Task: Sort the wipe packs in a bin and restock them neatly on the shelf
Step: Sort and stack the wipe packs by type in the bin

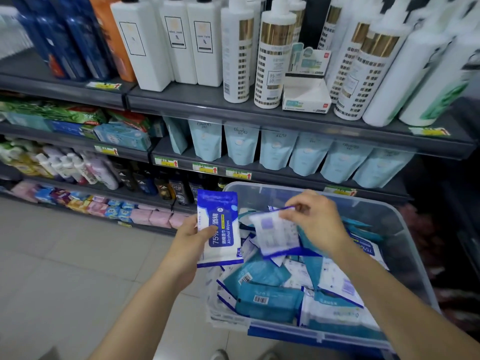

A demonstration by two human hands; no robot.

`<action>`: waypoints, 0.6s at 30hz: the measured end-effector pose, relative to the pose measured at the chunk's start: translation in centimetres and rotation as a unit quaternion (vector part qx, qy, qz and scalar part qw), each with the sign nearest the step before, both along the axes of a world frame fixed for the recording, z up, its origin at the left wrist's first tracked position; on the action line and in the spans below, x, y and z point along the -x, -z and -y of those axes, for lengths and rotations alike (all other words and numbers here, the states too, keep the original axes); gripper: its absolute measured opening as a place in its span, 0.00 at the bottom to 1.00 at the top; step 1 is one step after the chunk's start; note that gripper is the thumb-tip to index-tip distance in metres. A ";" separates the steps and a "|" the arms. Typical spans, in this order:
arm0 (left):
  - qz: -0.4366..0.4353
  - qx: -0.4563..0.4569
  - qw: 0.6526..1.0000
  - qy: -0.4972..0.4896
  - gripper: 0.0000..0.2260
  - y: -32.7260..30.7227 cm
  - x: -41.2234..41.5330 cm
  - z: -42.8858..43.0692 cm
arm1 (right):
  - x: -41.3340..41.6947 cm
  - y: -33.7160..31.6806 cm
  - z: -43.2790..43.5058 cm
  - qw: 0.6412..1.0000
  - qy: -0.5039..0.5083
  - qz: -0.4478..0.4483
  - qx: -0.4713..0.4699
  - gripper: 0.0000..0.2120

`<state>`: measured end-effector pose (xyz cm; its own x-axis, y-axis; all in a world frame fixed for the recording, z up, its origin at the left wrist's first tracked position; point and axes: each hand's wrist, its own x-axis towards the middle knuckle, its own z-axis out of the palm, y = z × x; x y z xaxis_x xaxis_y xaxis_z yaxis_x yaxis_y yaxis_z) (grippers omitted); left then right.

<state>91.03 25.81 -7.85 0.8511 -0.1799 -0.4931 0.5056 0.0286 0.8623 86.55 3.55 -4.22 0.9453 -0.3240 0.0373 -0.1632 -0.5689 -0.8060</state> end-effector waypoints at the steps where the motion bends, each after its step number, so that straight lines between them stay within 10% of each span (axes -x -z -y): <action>1: 0.000 0.003 1.000 0.004 0.07 -0.1 0.1 0.4 | 0.0 -0.8 0.3 0.997 0.031 0.023 -0.061 0.05; 7: -0.039 0.053 0.998 0.012 0.06 -0.6 0.8 2.6 | 1.0 -2.2 0.7 0.940 0.124 0.109 -0.300 0.10; 18: -0.033 0.130 0.985 0.112 0.11 -1.4 1.7 4.9 | 2.9 0.2 0.1 0.978 -0.155 -0.059 -0.123 0.20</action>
<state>89.30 20.96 -6.43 0.7436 -0.4861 -0.4591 0.5791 0.1251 0.8056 83.64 3.41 -4.38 0.9926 -0.0056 -0.1212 -0.1134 -0.3975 -0.9106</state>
